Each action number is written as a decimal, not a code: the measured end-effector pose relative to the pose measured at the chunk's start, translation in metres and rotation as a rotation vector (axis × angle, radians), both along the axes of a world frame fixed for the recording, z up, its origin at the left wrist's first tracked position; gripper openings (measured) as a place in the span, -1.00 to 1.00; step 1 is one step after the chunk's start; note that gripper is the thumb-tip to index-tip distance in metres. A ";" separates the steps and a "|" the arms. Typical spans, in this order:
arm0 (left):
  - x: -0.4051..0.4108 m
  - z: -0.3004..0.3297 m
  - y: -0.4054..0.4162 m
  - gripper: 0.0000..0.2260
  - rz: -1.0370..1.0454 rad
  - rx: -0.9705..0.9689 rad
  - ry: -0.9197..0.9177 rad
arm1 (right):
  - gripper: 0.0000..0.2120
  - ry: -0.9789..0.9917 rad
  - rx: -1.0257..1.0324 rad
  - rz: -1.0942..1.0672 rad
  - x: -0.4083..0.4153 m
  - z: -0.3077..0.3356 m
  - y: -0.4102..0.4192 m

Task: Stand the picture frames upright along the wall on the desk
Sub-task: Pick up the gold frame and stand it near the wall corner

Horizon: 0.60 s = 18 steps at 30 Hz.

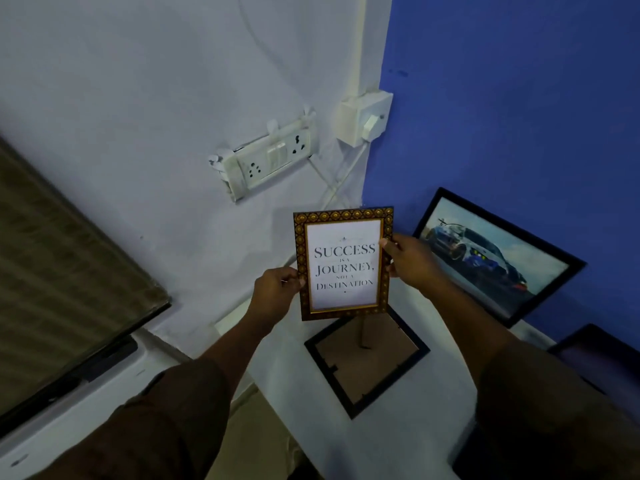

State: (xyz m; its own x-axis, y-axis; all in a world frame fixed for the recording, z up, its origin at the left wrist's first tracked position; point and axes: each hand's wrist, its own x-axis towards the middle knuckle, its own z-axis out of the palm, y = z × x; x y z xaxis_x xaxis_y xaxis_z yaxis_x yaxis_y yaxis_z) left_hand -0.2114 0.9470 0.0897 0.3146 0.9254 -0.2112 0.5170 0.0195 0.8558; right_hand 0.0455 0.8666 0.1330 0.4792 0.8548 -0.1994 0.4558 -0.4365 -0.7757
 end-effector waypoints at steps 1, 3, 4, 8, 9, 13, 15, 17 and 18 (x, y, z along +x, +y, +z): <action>0.003 -0.004 0.012 -0.90 -0.012 0.005 0.013 | -0.65 -0.021 -0.005 -0.008 0.002 -0.004 0.010; 0.010 -0.013 0.035 -0.89 -0.044 0.022 0.036 | -0.65 -0.054 -0.033 -0.020 0.005 -0.012 0.028; 0.012 -0.016 0.043 -0.89 -0.058 0.024 0.039 | -0.66 -0.058 -0.043 -0.024 0.007 -0.015 0.034; 0.020 -0.029 0.073 -0.91 -0.092 0.015 0.059 | -0.64 -0.035 -0.041 -0.036 0.016 -0.028 0.059; 0.021 -0.035 0.080 -0.91 -0.097 0.016 0.068 | -0.63 -0.028 -0.040 -0.038 0.018 -0.032 0.066; 0.019 -0.050 0.093 -0.90 -0.053 0.005 0.074 | -0.63 -0.016 -0.043 0.020 0.017 -0.044 0.088; 0.018 -0.057 0.096 -0.90 -0.024 -0.003 0.086 | -0.63 -0.056 -0.057 0.068 0.017 -0.050 0.098; 0.019 -0.063 0.099 -0.89 -0.016 0.002 0.114 | -0.66 -0.083 -0.079 0.095 0.018 -0.058 0.109; 0.020 -0.066 0.100 -0.88 -0.016 0.011 0.126 | -0.68 -0.092 -0.086 0.102 0.019 -0.061 0.114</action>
State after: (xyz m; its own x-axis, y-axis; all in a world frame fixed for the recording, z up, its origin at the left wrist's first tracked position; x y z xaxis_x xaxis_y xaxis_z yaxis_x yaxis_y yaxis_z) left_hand -0.1910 1.0472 0.0235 0.3009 0.9229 -0.2401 0.6207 0.0016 0.7840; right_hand 0.0646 0.9801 0.0725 0.4103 0.8815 -0.2336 0.5685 -0.4475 -0.6903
